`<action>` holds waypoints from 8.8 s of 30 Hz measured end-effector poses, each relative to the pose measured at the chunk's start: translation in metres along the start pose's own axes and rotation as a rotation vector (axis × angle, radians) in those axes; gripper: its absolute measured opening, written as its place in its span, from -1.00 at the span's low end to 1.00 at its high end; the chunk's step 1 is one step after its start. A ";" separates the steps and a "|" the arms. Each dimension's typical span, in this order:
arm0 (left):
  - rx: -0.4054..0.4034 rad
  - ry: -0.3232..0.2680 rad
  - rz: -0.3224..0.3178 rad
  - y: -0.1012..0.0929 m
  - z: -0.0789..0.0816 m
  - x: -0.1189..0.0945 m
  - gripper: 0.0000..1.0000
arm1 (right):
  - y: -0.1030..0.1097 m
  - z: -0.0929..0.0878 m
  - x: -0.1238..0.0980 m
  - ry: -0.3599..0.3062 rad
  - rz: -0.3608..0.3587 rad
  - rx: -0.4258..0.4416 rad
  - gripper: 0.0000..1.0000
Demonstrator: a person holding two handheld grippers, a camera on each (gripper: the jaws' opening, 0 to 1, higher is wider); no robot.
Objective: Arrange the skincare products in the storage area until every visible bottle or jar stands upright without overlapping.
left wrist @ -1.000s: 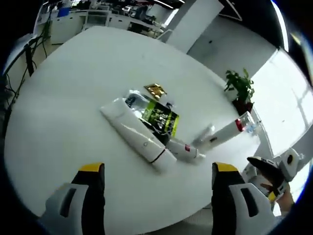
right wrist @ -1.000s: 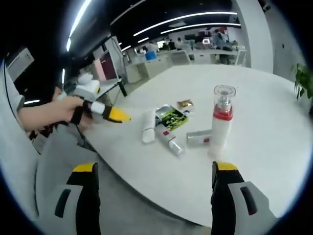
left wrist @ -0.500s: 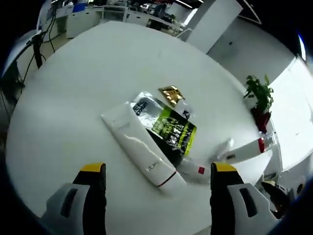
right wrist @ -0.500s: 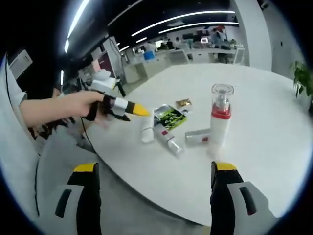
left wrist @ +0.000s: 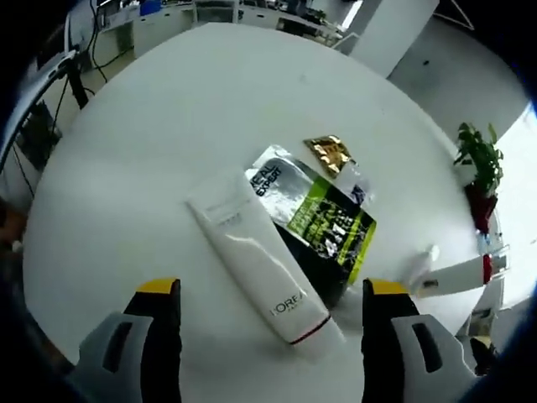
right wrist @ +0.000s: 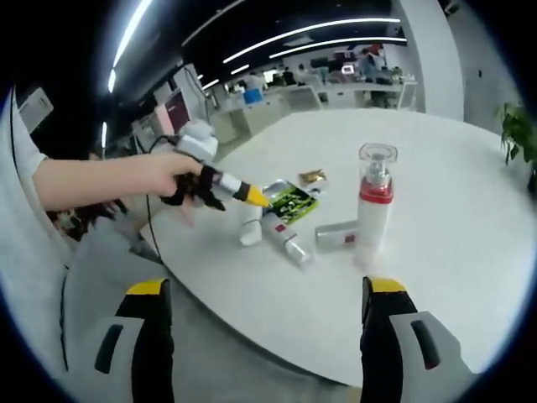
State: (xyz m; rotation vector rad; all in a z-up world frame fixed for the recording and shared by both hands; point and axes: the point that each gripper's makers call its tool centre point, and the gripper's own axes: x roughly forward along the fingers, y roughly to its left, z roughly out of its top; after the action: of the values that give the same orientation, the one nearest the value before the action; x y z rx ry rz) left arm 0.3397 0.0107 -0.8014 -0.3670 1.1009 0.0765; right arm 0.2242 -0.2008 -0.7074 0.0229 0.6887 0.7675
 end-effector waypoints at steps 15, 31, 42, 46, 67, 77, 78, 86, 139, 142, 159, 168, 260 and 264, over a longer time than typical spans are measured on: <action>0.024 -0.001 0.146 0.020 0.012 0.014 0.30 | -0.001 0.000 0.000 0.002 0.001 0.012 0.85; 0.185 -0.053 0.104 0.007 0.022 0.022 -0.11 | -0.003 -0.001 0.000 0.005 -0.002 0.017 0.84; 0.185 -0.043 0.105 0.018 0.021 0.022 -0.28 | -0.003 -0.001 0.000 0.006 -0.004 0.014 0.83; 0.190 -0.043 0.096 0.019 0.020 0.022 -0.32 | -0.002 -0.001 -0.001 0.006 -0.005 0.013 0.83; 0.261 -0.029 -0.025 0.020 0.012 0.021 -0.45 | -0.001 0.000 0.000 0.006 0.002 0.008 0.83; 0.294 -0.060 -0.113 0.015 0.012 0.014 -0.46 | 0.009 -0.001 0.004 0.026 0.044 -0.019 0.85; 0.295 -0.062 -0.120 0.014 0.012 0.013 -0.46 | 0.010 -0.001 0.005 0.027 0.049 -0.023 0.85; 0.356 -0.134 -0.195 -0.001 0.011 -0.001 -0.47 | 0.018 0.003 0.006 0.017 0.089 -0.025 0.83; 0.630 -0.367 -0.371 -0.047 -0.035 -0.059 -0.47 | 0.066 0.058 0.174 -0.052 0.301 0.188 -0.32; 0.629 -0.366 -0.369 -0.048 -0.035 -0.058 -0.46 | 0.067 0.058 0.175 -0.046 0.314 0.208 -0.44; 0.636 -0.342 -0.389 -0.049 -0.041 -0.056 -0.45 | 0.057 0.047 0.174 -0.047 0.285 0.268 -0.71; 0.637 -0.335 -0.407 -0.053 -0.046 -0.058 -0.42 | 0.059 0.045 0.170 -0.049 0.303 0.251 -0.74; 1.928 0.046 -0.624 -0.158 -0.098 -0.141 -0.77 | 0.047 0.015 0.070 -0.045 0.298 -0.428 -0.65; 1.941 0.044 -0.636 -0.171 -0.092 -0.136 -0.77 | 0.032 0.019 0.067 -0.046 0.279 -0.424 -0.65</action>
State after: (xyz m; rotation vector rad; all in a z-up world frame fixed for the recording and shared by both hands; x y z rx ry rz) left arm 0.2398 -0.1640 -0.6755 1.0489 0.6316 -1.4687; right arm 0.2501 -0.1299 -0.7224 -0.2529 0.4724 1.1664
